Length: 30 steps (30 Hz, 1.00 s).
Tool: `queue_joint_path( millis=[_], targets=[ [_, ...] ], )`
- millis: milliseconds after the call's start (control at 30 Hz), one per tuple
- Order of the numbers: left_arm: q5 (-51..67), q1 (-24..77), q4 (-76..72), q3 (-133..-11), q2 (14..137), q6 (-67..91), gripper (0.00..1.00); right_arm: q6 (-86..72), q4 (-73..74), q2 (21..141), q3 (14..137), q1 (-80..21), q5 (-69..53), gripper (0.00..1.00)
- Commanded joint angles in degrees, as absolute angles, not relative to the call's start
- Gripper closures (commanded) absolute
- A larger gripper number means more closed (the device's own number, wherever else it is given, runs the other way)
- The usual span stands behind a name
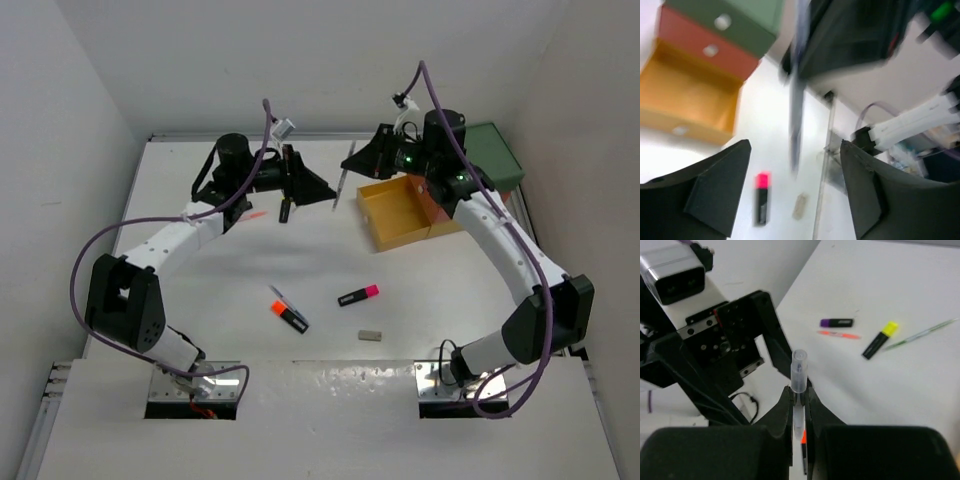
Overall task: Sort the stationery into containers
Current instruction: Place the pen in the drawer.
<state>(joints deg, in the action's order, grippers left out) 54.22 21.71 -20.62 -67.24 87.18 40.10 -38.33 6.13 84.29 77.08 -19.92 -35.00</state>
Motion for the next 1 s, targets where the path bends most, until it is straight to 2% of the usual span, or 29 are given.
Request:
queue_joint_path(
  millis=[0, 67, 167, 300, 533, 733, 767, 867, 967],
  targets=[
    [54.06, 17.77, -0.36, -73.09, 84.72, 22.55, 0.17, -28.51, 14.44, 84.37, 82.78, -15.40, -32.26, 1.00],
    [54.58, 16.44, 16.16, -76.88, 86.65, 7.79, 0.17, -18.00, 20.10, 84.99, 85.95, -13.11, -29.29, 1.00],
    [48.97, 16.00, 32.46, -84.28, 88.94, -10.69, 0.18, -3.15, 28.81, 86.22, 87.01, -13.36, -18.68, 1.00],
    [42.82, 16.95, 35.59, -81.84, 87.45, -19.67, 0.18, 6.67, 34.36, 92.52, 88.85, -13.10, -10.31, 1.00],
    [33.40, 22.76, 44.02, -79.37, 88.59, -32.95, 0.20, 8.70, 35.15, 104.49, 94.83, -13.00, -7.83, 1.00],
    [24.97, 26.18, 46.58, -74.80, 87.72, -44.02, 0.31, 10.81, 36.04, 110.47, 94.57, -14.94, -3.26, 1.00],
    [24.79, 26.54, 46.67, -74.36, 87.71, -46.21, 0.32, 11.07, 36.12, 110.65, 93.53, -15.20, -2.73, 0.99],
    [24.87, 27.42, 45.80, -71.90, 86.58, -50.60, 0.36, 11.34, 35.34, 111.53, 91.50, -16.17, -1.06, 0.87],
    [24.35, 29.00, 45.00, -69.35, 85.79, -55.01, 0.37, 10.12, 35.07, 112.06, 91.23, -16.61, -0.18, 0.68]
  ],
)
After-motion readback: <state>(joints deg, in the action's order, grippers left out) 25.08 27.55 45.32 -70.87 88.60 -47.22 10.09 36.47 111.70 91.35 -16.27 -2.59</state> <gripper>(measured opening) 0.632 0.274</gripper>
